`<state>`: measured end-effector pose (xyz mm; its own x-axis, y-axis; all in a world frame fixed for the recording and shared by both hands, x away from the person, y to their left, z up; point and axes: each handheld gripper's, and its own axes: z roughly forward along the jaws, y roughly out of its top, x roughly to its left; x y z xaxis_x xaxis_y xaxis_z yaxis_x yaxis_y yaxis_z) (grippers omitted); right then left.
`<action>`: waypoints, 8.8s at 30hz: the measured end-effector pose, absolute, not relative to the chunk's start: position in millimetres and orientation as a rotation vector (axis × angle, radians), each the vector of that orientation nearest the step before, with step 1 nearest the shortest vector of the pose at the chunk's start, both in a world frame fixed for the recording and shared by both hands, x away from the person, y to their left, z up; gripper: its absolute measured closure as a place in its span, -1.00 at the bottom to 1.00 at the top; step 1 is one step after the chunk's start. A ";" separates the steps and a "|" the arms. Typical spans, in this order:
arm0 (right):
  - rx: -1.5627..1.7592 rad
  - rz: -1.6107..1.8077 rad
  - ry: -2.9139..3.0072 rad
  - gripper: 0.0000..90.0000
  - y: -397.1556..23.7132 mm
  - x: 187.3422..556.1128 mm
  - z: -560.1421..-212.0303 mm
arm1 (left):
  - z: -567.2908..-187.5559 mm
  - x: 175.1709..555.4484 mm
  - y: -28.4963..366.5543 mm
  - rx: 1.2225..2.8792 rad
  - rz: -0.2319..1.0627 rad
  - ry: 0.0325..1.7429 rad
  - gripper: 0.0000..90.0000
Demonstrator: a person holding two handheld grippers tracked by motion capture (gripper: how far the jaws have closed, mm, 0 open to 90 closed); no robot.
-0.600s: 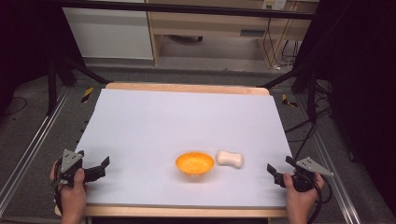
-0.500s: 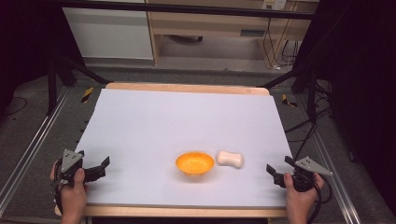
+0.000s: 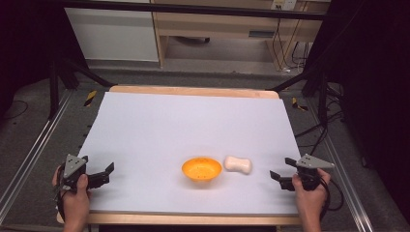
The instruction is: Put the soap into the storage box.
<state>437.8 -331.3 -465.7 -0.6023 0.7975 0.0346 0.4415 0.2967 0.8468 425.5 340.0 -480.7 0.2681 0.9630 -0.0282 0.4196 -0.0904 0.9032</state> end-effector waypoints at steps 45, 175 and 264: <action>0.597 0.724 2.752 -0.54 -208.4 505.5 -432.8 | -480.8 426.8 339.1 1.683 0.778 1.291 -1.00; 0.117 0.835 2.965 0.09 -87.7 510.7 -420.7 | -481.0 427.6 338.1 1.695 0.773 1.290 -0.99; 0.756 1.031 2.599 -0.86 -264.8 486.1 -447.6 | -481.2 427.0 336.1 1.710 0.792 1.282 -0.99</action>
<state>486.1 -264.8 -447.6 -0.8359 0.5478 -0.0351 0.3748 0.6164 0.6925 427.0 336.1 -481.2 0.2784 0.9605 0.0032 0.4323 -0.1283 0.8926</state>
